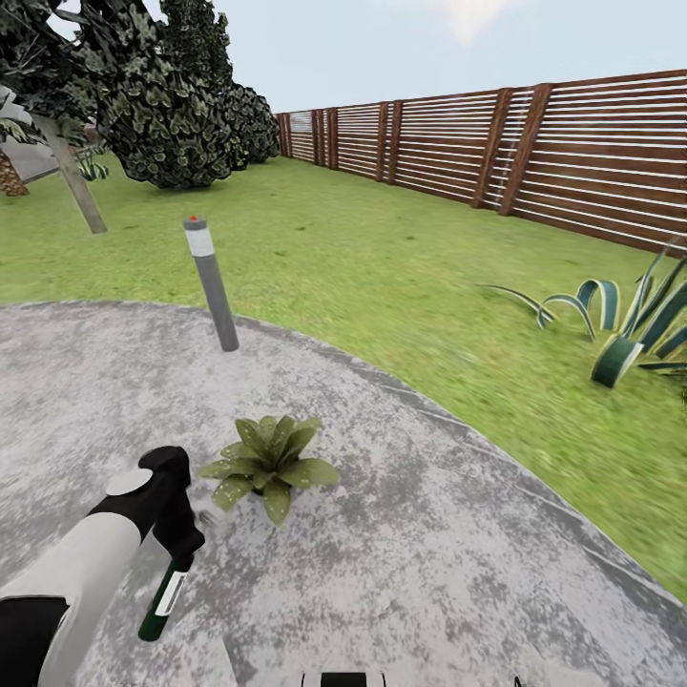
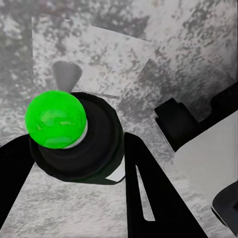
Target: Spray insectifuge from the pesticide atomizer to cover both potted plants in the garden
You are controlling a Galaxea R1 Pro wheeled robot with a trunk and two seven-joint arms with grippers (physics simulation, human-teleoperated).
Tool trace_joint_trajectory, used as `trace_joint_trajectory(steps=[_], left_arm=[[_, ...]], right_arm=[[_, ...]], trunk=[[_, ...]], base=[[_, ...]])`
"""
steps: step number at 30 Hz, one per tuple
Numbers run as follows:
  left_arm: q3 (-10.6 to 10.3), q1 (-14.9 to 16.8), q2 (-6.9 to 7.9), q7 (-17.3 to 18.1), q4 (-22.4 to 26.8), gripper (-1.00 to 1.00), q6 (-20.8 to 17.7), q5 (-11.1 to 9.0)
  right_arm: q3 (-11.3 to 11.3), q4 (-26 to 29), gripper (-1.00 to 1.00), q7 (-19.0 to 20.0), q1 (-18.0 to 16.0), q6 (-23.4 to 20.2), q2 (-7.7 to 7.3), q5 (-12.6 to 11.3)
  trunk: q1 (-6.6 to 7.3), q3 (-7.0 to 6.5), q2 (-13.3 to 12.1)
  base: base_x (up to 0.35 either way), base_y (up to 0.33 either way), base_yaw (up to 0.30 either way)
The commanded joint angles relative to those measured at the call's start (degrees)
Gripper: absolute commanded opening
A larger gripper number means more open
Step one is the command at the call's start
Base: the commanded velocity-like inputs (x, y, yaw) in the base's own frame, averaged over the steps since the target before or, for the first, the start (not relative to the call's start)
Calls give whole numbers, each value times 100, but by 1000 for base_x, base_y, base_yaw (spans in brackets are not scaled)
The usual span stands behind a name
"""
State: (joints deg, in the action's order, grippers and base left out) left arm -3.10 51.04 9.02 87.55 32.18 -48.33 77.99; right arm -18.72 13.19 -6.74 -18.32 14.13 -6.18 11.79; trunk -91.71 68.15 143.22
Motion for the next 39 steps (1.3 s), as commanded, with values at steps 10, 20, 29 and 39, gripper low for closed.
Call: trace_joint_trajectory(steps=[10,20,29,39], left_arm=[[-2,2,3,52,10,-100,-69,32],[1027,-6,-324,-662,9,-100,-80,-117],[1097,39,-711,-939,33,-100,-796,-121],[1118,47,-510,-919,294,-100,-907,-64]], right_arm=[[-35,-9,100,-11,-5,20,2,60],[-36,-20,100,4,-5,17,-4,65],[-27,-37,100,19,-5,0,-15,77],[-35,-35,100,15,-5,2,-6,69]], trunk=[[3,5,2],[3,5,2],[3,5,2],[3,5,2]], base=[[-6,-253,0],[61,-57,0],[0,0,0],[0,0,5]])
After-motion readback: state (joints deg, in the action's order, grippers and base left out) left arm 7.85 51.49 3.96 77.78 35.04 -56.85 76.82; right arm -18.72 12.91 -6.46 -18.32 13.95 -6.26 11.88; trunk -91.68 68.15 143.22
